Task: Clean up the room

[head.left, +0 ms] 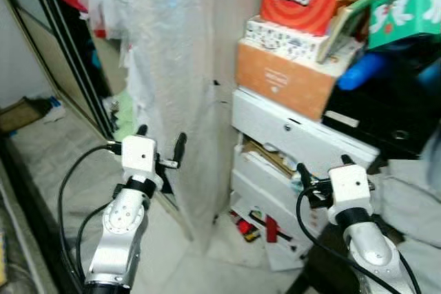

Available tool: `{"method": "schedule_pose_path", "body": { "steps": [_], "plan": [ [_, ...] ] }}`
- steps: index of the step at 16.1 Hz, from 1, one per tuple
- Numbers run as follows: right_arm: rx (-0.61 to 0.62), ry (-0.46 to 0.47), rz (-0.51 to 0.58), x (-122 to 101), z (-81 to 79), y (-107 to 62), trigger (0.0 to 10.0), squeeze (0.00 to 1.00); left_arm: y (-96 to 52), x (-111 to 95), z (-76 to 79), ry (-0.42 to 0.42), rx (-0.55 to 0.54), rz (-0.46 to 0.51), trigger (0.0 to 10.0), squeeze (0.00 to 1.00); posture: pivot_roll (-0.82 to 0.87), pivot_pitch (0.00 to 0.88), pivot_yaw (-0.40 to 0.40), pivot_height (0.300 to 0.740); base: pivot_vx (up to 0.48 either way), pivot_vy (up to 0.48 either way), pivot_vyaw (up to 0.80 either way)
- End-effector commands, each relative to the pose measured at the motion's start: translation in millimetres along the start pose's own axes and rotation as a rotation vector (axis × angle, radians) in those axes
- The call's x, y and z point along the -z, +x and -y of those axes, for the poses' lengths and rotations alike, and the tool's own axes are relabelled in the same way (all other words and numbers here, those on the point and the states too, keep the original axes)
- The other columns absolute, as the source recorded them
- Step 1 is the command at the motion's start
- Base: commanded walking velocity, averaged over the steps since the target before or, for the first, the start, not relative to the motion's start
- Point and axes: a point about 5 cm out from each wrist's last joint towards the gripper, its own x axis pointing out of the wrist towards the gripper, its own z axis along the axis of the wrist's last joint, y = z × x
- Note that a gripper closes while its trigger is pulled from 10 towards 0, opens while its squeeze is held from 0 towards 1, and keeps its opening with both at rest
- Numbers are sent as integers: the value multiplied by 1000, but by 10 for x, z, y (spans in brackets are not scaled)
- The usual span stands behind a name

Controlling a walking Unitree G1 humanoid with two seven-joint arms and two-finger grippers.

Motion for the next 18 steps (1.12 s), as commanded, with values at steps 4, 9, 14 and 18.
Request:
{"method": "schedule_pose_path", "body": {
  "steps": [4, 9, 14, 18],
  "plan": [
    [-33, -17, 34, -65, -37, 25, 10000, 0, 1, 7, -58, 4, -31, -5, 10000, 0, -101, 0, -5, 740, 0, 0, 327],
    [-35, -17, 38, -60, -31, 44, 10000, 0, 4, -6, -81, 11, -48, 7, 10000, 0, -101, 0, -8, 740, 0, 0, 800],
    [-28, -25, 75, -125, -25, 132, 10000, 0, -59, -31, -234, 42, -102, 13, 10000, 0, -86, 0, -4, 740, 0, 0, 800],
    [-26, -28, 84, -138, -30, 152, 10000, 0, -33, -28, -211, 40, -101, 15, 10000, 0, -88, 0, -4, 740, 0, 0, 800]
  ]
}}
